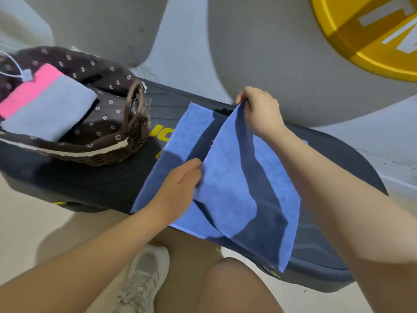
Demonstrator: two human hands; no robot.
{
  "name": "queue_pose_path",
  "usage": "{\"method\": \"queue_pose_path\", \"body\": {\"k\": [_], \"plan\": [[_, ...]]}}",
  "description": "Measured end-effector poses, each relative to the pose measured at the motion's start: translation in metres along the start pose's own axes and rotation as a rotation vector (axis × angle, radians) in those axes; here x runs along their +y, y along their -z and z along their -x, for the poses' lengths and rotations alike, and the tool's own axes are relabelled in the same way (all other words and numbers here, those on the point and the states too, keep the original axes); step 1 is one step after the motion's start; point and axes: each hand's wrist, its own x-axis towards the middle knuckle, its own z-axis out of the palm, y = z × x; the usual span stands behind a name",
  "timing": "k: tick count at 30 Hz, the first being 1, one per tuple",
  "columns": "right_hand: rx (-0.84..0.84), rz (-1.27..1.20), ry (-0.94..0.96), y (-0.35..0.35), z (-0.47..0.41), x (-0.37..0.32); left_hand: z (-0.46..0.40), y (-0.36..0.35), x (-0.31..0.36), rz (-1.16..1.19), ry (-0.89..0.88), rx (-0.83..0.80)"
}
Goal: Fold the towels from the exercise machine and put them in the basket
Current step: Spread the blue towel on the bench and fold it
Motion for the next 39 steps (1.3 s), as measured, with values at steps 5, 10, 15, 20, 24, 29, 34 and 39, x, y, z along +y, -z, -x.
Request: {"method": "queue_pose_path", "body": {"k": [5,10,15,20,24,29,34,39], "plan": [[-0.115,-0.132,-0.005,-0.040,-0.022,-0.038,0.005,0.042,-0.015,-0.251,0.057,0.195],[-0.177,-0.067,-0.026,-0.086,-0.041,-0.053,0.000,0.068,-0.051,-0.443,0.131,0.263],[-0.206,0.027,-0.017,-0.100,-0.055,-0.062,-0.003,0.077,-0.074,-0.696,0.118,0.304],[-0.204,0.019,-0.153,-0.106,-0.066,-0.059,-0.010,0.079,-0.077,-0.898,0.068,0.288],[-0.201,-0.006,-0.170,-0.110,-0.070,-0.058,-0.010,0.079,-0.076,-1.002,0.052,0.276],[-0.174,0.045,-0.208,-0.118,-0.074,-0.058,-0.011,0.081,-0.078,-0.919,0.063,0.325],[-0.089,0.149,-0.191,-0.129,-0.071,-0.057,-0.017,0.085,-0.078,-1.017,-0.057,0.399],[0.019,0.063,-0.146,-0.116,-0.048,-0.042,-0.020,0.089,-0.075,-1.244,-0.019,0.417]]}}
